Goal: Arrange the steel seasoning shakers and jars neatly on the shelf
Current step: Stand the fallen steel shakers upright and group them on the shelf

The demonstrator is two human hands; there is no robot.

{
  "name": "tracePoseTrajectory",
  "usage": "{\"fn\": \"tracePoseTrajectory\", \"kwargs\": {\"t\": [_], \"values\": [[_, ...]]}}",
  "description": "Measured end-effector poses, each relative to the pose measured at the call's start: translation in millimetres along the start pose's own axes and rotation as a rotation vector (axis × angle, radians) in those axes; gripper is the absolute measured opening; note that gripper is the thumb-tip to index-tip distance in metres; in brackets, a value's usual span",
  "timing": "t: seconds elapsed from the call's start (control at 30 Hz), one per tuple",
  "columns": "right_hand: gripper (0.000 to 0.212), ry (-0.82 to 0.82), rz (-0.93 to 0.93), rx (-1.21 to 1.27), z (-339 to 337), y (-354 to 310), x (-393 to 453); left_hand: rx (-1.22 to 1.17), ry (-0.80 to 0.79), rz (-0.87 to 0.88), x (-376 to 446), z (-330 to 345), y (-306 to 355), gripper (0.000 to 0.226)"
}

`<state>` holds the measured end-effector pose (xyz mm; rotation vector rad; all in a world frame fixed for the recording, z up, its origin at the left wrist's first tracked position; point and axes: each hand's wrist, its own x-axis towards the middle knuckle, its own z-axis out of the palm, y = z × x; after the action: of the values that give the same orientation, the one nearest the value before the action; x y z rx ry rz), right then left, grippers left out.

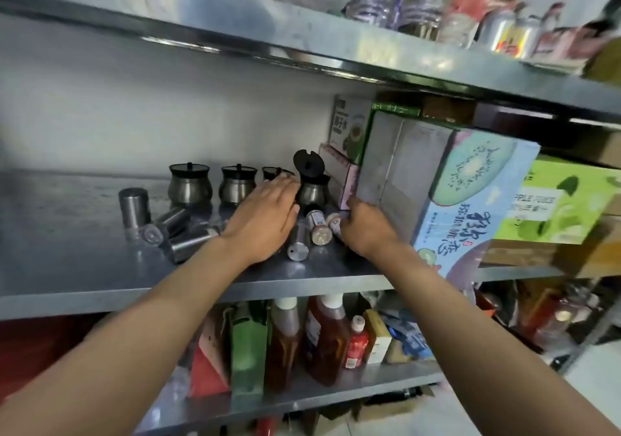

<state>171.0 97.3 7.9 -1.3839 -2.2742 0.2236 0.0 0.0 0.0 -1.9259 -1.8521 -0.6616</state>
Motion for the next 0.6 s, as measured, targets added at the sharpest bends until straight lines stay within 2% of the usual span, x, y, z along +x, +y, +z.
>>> {"fn": "tracePoseTrajectory", "kwargs": {"t": [0.17, 0.47, 0.6], "values": [[0.034, -0.034, 0.013, -0.064, -5, 2, -7, -0.089, 0.007, -0.057, 4, -2, 8, 0.049], [0.039, -0.059, 0.036, -0.312, -13, -3, -8, -0.109, 0.001, -0.059, 10, -10, 12, 0.047], [0.038, -0.183, 0.073, -0.386, -11, -9, -6, -0.083, -0.020, -0.052, 12, -9, 11, 0.046]]}}
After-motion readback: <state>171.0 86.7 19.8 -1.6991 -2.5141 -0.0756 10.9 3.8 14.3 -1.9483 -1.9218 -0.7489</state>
